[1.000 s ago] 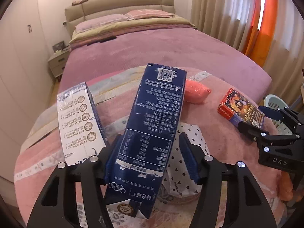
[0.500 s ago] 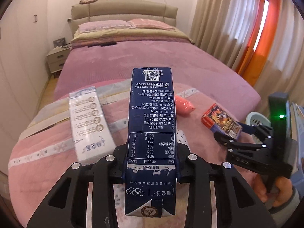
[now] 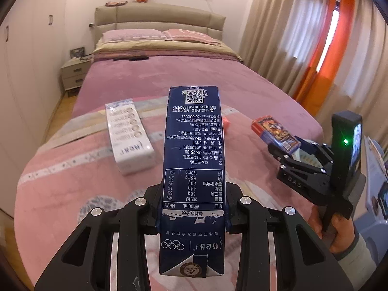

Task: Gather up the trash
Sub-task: 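Grasp the dark blue milk carton with the left tool while the right tool grasps the card box, then carry the carton and card box over the teal basket and open both tools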

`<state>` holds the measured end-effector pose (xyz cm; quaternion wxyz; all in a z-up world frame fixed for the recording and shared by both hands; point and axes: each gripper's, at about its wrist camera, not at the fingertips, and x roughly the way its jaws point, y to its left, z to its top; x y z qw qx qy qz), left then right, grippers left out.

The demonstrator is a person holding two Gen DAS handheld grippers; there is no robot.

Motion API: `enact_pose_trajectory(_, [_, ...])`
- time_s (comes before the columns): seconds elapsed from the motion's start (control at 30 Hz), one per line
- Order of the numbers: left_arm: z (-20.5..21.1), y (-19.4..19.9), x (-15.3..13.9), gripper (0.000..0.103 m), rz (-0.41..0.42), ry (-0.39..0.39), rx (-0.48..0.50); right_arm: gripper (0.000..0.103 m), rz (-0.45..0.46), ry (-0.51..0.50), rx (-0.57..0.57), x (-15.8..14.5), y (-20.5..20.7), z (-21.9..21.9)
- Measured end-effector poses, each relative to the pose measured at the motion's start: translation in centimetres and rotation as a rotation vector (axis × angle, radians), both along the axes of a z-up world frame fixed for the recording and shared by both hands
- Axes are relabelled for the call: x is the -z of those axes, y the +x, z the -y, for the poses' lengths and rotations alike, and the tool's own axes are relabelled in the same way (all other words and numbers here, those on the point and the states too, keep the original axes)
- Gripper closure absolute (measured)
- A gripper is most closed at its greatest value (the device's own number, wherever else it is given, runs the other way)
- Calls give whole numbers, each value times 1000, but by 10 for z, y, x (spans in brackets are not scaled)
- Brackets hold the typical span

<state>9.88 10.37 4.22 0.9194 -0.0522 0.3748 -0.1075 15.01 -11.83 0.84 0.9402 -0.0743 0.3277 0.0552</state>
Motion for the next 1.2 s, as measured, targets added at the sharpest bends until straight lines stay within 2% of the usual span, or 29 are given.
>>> enact_pose_trajectory(0.17, [22, -13, -6, 70, 21, 5, 58, 42, 23, 56, 5, -15, -37, 17])
enact_pose_trajectory(0.33, [54, -18, -16, 70, 46, -14, 147, 42, 65, 76, 67, -38, -66, 47])
enact_pose_trajectory(0.53, [106, -18, -27, 70, 80, -26, 248, 42, 110, 78, 197, -62, -91, 100])
enact_pose_trajectory(0.6, [125, -18, -29, 70, 89, -33, 285, 42, 106, 74, 271, -66, -95, 121])
enact_pose_trajectory(0.67, [147, -15, -30, 70, 88, -44, 329, 42, 85, 94, 342, -67, -97, 144])
enact_pose_trajectory(0.87, [205, -1, -21, 70, 47, -90, 424, 42, 44, 131, 458, -57, -101, 192])
enact_pose_trajectory(1.07, [250, 12, -3, 70, 10, -90, 462, 42, -15, 191, 523, -38, -97, 229])
enact_pose_trajectory(1.2, [265, 19, 11, 70, -21, -86, 471, 42, -55, 221, 540, -24, -92, 245])
